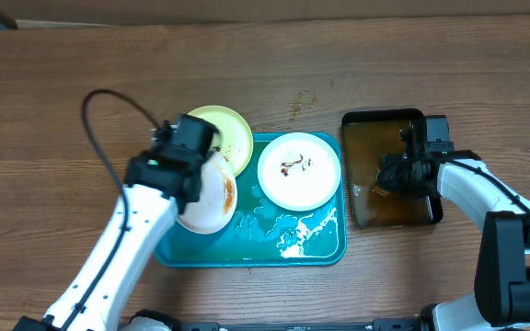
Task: Clean dirty plates on tray and stack at the side
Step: 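Lift the white plate with the left gripper and place it left of tray, then grip the rim of the yellow plate with the left gripper, then carry the sponge with the right gripper over the yellow plate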
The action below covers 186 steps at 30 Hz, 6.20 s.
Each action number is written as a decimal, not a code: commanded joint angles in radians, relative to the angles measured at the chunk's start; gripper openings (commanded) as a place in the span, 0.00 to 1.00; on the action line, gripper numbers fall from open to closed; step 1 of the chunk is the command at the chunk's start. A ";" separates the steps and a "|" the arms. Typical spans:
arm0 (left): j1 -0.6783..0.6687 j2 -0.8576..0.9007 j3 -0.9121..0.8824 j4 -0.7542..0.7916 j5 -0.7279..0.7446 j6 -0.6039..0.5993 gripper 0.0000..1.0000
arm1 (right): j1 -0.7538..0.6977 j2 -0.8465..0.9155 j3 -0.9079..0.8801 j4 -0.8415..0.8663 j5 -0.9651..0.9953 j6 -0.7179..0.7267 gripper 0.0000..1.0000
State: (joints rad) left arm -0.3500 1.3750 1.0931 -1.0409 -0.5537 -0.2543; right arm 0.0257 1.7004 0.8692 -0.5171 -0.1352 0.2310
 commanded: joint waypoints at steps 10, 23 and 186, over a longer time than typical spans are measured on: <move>-0.402 0.006 0.030 0.108 -0.517 0.045 0.04 | -0.004 0.019 -0.038 -0.028 -0.001 0.005 0.15; -0.495 0.006 0.030 0.126 -0.736 0.078 0.04 | -0.004 0.019 -0.038 -0.035 -0.001 0.005 0.14; 0.355 0.510 0.261 -0.036 0.752 0.224 0.04 | 0.808 0.219 0.491 0.002 -0.180 0.123 0.04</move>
State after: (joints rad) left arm 0.0124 1.9038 1.3590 -1.0775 0.2043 -0.0101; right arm 0.8158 1.8931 1.3666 -0.5430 -0.3099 0.3256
